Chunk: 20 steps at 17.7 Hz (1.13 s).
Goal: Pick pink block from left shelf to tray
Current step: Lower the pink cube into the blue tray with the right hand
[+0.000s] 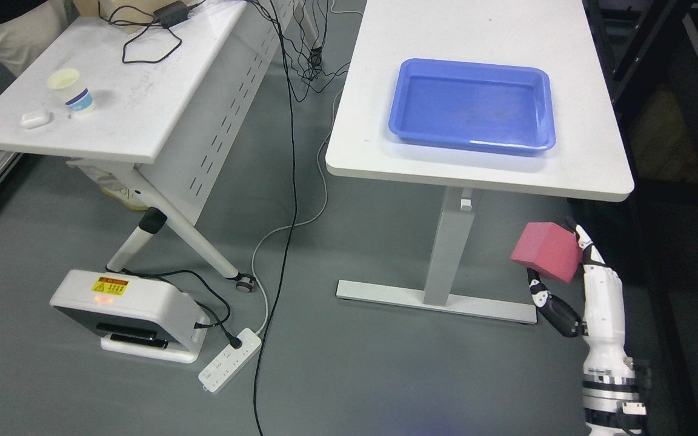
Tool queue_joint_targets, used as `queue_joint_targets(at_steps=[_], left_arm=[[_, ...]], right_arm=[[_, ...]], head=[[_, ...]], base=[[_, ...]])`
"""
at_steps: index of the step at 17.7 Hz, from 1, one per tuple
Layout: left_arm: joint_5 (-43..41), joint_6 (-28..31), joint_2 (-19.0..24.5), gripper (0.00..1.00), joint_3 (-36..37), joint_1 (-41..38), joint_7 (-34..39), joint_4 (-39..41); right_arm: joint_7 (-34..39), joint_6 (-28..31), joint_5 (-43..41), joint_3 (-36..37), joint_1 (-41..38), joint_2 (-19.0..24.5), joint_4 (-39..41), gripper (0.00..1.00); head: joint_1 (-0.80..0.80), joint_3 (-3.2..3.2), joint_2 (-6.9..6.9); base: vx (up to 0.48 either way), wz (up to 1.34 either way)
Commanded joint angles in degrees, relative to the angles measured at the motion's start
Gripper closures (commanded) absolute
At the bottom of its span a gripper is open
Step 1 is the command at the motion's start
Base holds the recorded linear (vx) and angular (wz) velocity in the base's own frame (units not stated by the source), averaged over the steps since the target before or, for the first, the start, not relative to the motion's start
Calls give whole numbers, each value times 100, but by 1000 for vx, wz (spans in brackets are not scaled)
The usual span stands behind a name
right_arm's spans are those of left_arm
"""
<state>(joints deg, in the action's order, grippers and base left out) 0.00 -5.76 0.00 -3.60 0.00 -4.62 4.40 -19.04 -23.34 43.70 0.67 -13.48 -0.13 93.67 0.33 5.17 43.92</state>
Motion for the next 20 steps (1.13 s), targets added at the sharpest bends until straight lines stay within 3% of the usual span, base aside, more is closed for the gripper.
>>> queue_joint_targets(at_steps=[1,12,18,20], left_arm=[[-9,-4,100,0,0,-53,5,0],[-9,-4,100,0,0,-53,5,0],[-9,-4,100,0,0,-53,5,0],[-9,-4,100,0,0,-53,5,0]], right_arm=[[15,-13,7,56,20,-181,2,98],[190,23,77,-348,117,-181,-16,98],[848,312,77,-611,161,-172,-77,96],[1077,461,60,-691,170,-154,-77,89]], head=[[0,0,0],[0,0,0],[0,0,0],[0,0,0]], base=[[390,-53],[358,0],[248,0],[177,0]])
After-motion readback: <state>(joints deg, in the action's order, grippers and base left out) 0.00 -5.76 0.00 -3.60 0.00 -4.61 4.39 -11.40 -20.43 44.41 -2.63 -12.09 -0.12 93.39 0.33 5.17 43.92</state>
